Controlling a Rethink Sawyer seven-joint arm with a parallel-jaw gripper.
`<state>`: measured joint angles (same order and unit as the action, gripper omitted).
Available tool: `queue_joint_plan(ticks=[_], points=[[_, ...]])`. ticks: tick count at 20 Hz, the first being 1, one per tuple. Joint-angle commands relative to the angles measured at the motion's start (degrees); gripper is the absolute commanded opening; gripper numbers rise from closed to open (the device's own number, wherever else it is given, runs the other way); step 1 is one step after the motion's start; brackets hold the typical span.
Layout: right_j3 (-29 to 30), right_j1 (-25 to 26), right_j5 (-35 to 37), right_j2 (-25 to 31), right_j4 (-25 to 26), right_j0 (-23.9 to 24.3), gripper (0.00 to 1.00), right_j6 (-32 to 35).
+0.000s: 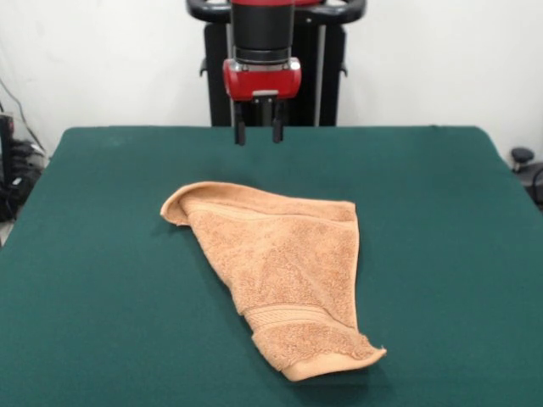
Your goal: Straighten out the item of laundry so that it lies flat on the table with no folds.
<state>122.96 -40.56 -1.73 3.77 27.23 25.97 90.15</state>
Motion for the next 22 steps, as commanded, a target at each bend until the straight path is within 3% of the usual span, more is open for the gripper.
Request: queue_joint_plan(ticks=[1,3,9,22], points=[[-2.71,-0.24,-1.12,3.92,0.76,-0.53,1.0,6.96],[-3.38,-0.1,-2.61,0.96,0.81,-2.63,1.0,7.41],[-2.26,-1.1,0.1,4.53,1.72,-0.53,1.0,5.62],[-2.09,-3.4,3.54,5.79,0.31,0.71,1.0,5.09]])
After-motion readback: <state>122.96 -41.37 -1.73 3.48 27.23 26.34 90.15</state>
